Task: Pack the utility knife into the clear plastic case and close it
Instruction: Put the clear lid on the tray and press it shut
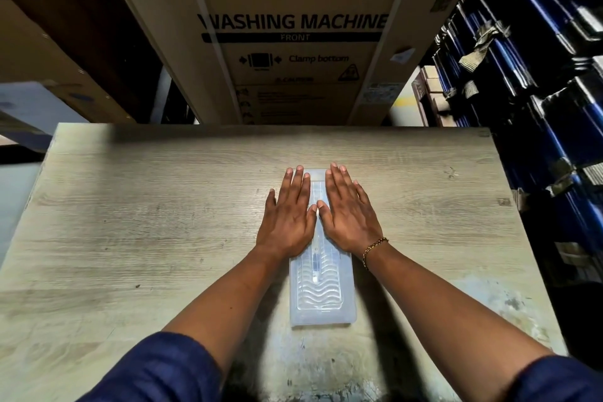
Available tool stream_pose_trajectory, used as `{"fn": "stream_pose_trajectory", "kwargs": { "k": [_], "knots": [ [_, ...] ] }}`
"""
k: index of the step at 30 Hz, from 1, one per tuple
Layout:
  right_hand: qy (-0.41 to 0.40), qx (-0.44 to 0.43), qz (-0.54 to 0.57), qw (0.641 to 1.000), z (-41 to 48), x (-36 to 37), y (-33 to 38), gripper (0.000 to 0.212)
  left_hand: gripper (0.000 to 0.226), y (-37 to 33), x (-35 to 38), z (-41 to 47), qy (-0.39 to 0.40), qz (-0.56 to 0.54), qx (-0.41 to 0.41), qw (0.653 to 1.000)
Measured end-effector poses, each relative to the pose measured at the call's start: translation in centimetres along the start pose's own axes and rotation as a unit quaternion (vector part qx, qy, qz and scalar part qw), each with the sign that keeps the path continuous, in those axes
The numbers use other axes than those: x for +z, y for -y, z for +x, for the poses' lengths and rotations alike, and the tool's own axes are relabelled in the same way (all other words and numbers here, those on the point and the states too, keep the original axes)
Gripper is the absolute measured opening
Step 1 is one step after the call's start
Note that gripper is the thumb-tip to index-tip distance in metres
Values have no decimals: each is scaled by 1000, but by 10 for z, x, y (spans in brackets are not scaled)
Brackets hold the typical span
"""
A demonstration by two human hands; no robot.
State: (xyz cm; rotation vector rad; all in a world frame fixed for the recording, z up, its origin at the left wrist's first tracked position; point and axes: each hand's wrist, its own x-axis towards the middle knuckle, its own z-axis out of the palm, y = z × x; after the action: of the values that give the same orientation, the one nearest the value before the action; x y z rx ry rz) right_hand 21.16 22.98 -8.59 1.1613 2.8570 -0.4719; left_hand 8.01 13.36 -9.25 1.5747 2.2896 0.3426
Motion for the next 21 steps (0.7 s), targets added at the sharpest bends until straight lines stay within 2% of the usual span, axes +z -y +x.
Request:
{"fn": "stream_pose_trajectory", "kwargs": {
  "k": [21],
  "knots": [
    [3, 48, -31, 998, -53, -41, -3, 73, 70, -3, -36, -47, -13, 78, 16, 997]
  ]
}}
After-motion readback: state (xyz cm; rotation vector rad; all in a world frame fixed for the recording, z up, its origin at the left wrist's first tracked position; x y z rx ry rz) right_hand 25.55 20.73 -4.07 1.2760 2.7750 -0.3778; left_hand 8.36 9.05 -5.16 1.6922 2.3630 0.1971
